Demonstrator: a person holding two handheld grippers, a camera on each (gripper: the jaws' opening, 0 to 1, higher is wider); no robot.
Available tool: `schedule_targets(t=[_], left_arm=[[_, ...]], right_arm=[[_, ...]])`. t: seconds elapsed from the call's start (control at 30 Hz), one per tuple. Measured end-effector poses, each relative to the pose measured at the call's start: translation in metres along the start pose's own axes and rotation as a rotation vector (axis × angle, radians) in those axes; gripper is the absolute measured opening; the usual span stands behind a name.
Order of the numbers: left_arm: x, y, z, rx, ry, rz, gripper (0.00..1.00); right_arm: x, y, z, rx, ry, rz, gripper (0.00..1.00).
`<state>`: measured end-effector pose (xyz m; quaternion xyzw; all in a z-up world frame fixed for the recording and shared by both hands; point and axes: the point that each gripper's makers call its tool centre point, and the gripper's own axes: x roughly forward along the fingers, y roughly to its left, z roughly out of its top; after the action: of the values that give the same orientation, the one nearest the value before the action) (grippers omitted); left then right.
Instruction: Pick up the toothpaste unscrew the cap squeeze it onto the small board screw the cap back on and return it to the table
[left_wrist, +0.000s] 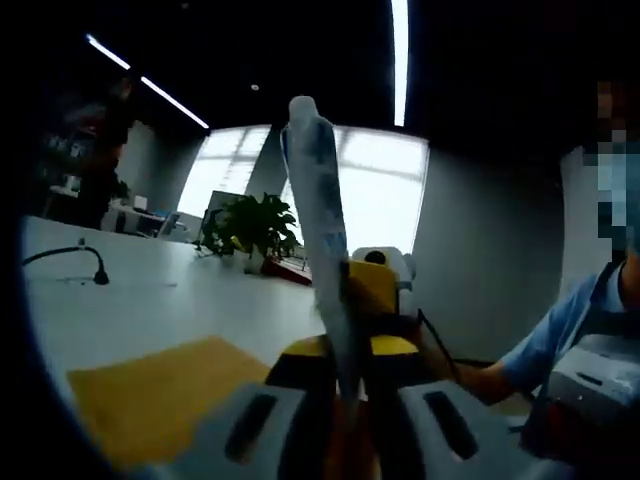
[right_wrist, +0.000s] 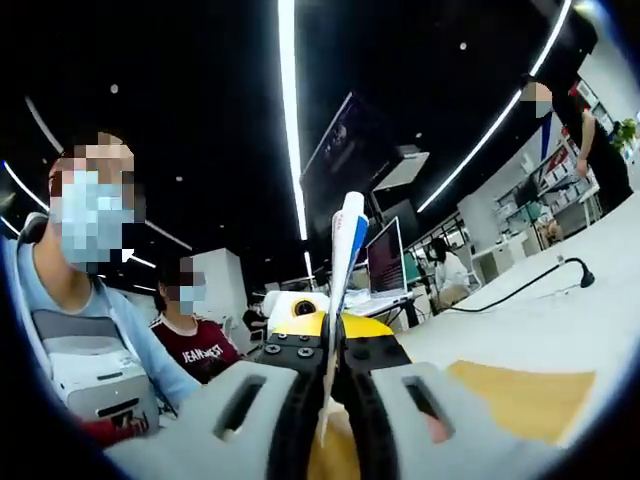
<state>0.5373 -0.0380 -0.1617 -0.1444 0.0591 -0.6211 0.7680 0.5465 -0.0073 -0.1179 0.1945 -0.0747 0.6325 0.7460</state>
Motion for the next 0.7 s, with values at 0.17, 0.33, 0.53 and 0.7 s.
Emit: schedule_targets(t=[0.17, 0.33, 0.53, 0.7], left_arm=[[-0.002, -0.008, 0.002, 0.057, 0.006, 0.012, 0.05], [-0.004, -0.007, -0.002, 0.076, 0.031, 0.031, 0.04], [0.004, -0.009, -0.033, 0.128, 0.186, 0.033, 0.03], [0.009, -0.016, -0.036, 0.124, 0.194, 0.001, 0.03]], right_arm=[[0.002, 0.007, 0.003, -0.036, -0.008, 0.015, 0.04], [0.003, 0.008, 0.006, -0.103, -0.012, -0.002, 0.07], [-0.004, -0.006, 0.024, -0.087, -0.097, -0.070, 0.29], [-0.002, -0.002, 0.028, -0.126, -0.106, -0.060, 0.35]])
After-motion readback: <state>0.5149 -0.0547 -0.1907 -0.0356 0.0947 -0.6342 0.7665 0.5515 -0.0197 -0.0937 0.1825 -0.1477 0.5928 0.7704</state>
